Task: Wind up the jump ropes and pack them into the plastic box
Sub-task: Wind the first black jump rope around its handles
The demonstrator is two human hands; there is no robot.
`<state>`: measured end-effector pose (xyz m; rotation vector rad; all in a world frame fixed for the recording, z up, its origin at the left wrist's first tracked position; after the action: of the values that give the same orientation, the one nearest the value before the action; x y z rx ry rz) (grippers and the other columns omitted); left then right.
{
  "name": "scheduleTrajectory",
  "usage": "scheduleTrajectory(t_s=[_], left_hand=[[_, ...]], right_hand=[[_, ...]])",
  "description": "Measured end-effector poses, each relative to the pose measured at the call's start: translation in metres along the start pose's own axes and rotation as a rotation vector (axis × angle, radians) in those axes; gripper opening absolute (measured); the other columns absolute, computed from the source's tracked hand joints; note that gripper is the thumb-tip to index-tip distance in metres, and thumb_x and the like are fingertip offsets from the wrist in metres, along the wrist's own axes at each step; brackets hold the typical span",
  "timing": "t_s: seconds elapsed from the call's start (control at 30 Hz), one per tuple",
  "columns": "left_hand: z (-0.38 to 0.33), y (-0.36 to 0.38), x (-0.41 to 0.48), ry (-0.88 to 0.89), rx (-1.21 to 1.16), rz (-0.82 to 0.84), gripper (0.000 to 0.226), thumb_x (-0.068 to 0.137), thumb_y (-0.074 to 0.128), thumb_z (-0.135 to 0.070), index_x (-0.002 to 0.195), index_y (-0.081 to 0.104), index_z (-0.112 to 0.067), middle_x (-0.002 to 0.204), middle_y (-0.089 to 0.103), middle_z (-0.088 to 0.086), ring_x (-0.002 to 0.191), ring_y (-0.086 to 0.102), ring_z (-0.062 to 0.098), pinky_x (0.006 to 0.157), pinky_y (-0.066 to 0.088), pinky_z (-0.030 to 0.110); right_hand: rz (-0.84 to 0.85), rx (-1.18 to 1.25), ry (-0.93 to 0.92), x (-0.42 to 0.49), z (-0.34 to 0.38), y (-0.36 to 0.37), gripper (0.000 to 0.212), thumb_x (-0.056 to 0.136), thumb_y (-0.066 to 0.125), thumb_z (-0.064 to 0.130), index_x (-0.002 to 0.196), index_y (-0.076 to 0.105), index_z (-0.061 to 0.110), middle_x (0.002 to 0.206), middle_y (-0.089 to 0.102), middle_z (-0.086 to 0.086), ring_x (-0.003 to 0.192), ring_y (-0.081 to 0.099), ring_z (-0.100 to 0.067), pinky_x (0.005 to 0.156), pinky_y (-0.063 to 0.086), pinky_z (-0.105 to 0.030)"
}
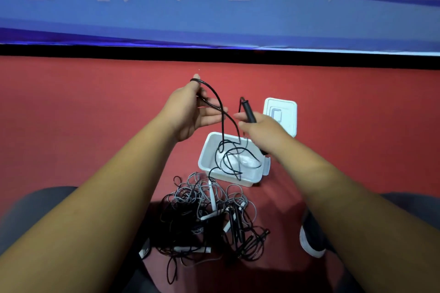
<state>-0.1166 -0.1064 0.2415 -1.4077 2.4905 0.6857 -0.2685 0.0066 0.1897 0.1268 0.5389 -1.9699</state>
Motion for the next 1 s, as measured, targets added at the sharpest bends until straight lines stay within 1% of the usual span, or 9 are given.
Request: scheduleTrajectory(t_s=[0.07, 0.17, 0.27, 0.37, 0.47, 0.57, 0.7, 0.87, 1.0], left_hand=[[-0.002, 0.002, 0.001, -0.004, -0.083, 0.023, 0.048, 0.109, 0.039, -0.054, 0.081, 0.047, -0.016, 0.084, 0.067, 0.017, 0.097, 0.076, 0.043, 0.074, 0.064, 0.050], [-0.005, -0.006, 0.005, 0.003, -0.188, -0.015, 0.046, 0.110, 0.037, -0.051, 0.081, 0.046, -0.016, 0.091, 0.070, 0.020, 0.100, 0.075, 0.044, 0.076, 0.064, 0.052], [-0.007, -0.024, 0.010, 0.026, -0.324, -0.096, 0.042, 0.112, 0.036, -0.043, 0.086, 0.047, -0.012, 0.090, 0.070, 0.024, 0.105, 0.073, 0.047, 0.077, 0.064, 0.054], [-0.004, -0.043, 0.016, 0.015, -0.382, -0.177, 0.041, 0.113, 0.034, -0.037, 0.091, 0.049, -0.006, 0.093, 0.071, 0.027, 0.107, 0.072, 0.046, 0.074, 0.065, 0.052], [0.012, -0.049, 0.020, -0.056, -0.213, -0.210, 0.039, 0.113, 0.033, -0.032, 0.090, 0.048, -0.005, 0.108, 0.065, 0.031, 0.105, 0.071, 0.046, 0.083, 0.064, 0.051], [0.035, -0.037, 0.017, -0.136, 0.040, -0.145, 0.026, 0.106, 0.032, -0.019, 0.109, 0.052, -0.003, 0.120, 0.070, 0.022, 0.102, 0.072, 0.039, 0.095, 0.059, 0.048], [0.072, -0.014, 0.006, -0.292, 0.295, 0.072, 0.033, 0.097, 0.038, -0.022, 0.116, 0.064, -0.015, 0.116, 0.076, 0.006, 0.098, 0.067, 0.030, 0.088, 0.049, 0.042], [0.097, 0.000, 0.001, -0.368, 0.533, 0.286, 0.042, 0.100, 0.037, -0.027, 0.126, 0.068, -0.016, 0.116, 0.076, 0.018, 0.087, 0.061, 0.026, 0.069, 0.038, 0.034], [0.097, -0.001, -0.002, -0.439, 0.518, 0.353, 0.047, 0.096, 0.036, -0.036, 0.123, 0.070, -0.018, 0.118, 0.075, 0.016, 0.087, 0.061, 0.023, 0.074, 0.045, 0.036]], right_hand=[[0.079, 0.082, 0.045, -0.003, -0.006, 0.016, 0.020, 0.103, 0.065, 0.027, 0.113, 0.072, 0.042, 0.105, 0.076, 0.014, 0.097, 0.068, -0.014, 0.082, 0.050, -0.028], [0.164, 0.165, 0.111, -0.007, -0.012, 0.030, 0.018, 0.109, 0.056, 0.033, 0.121, 0.070, 0.032, 0.103, 0.082, 0.008, 0.111, 0.073, -0.019, 0.096, 0.048, -0.039], [0.212, 0.150, 0.067, -0.007, -0.008, 0.031, 0.026, 0.111, 0.053, 0.040, 0.119, 0.073, 0.026, 0.098, 0.081, 0.005, 0.098, 0.074, -0.018, 0.101, 0.050, -0.042], [0.211, 0.196, 0.001, -0.007, 0.002, 0.027, 0.020, 0.109, 0.060, 0.032, 0.110, 0.077, 0.020, 0.088, 0.067, -0.001, 0.083, 0.067, -0.017, 0.099, 0.059, -0.045], [0.122, 0.362, 0.019, -0.008, 0.012, 0.016, 0.011, 0.107, 0.065, 0.024, 0.106, 0.074, 0.016, 0.084, 0.055, -0.004, 0.075, 0.066, -0.018, 0.087, 0.065, -0.056], [0.053, 0.603, 0.049, -0.009, 0.020, 0.006, 0.012, 0.106, 0.067, 0.024, 0.111, 0.073, 0.015, 0.080, 0.051, -0.003, 0.067, 0.063, -0.017, 0.073, 0.066, -0.051], [-0.003, 0.807, 0.050, -0.006, 0.029, -0.009, 0.014, 0.108, 0.063, 0.023, 0.114, 0.072, 0.014, 0.072, 0.051, -0.001, 0.064, 0.060, -0.015, 0.070, 0.064, -0.044], [-0.086, 0.874, 0.052, -0.002, 0.027, -0.029, 0.015, 0.109, 0.060, 0.020, 0.116, 0.071, 0.012, 0.070, 0.051, -0.001, 0.065, 0.063, -0.016, 0.070, 0.064, -0.046], [-0.204, 0.943, 0.125, 0.003, 0.006, -0.044, 0.013, 0.110, 0.056, 0.016, 0.115, 0.067, 0.011, 0.075, 0.055, -0.005, 0.073, 0.069, -0.022, 0.070, 0.065, -0.049]])
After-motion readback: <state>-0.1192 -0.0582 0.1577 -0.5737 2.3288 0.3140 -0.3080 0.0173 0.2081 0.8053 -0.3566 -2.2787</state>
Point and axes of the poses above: each hand's wrist, its own x-axis towards the middle knuckle, its own y-axis out of the palm, z = x × y, the point moved 9 cm from there along x, towards the middle knuckle
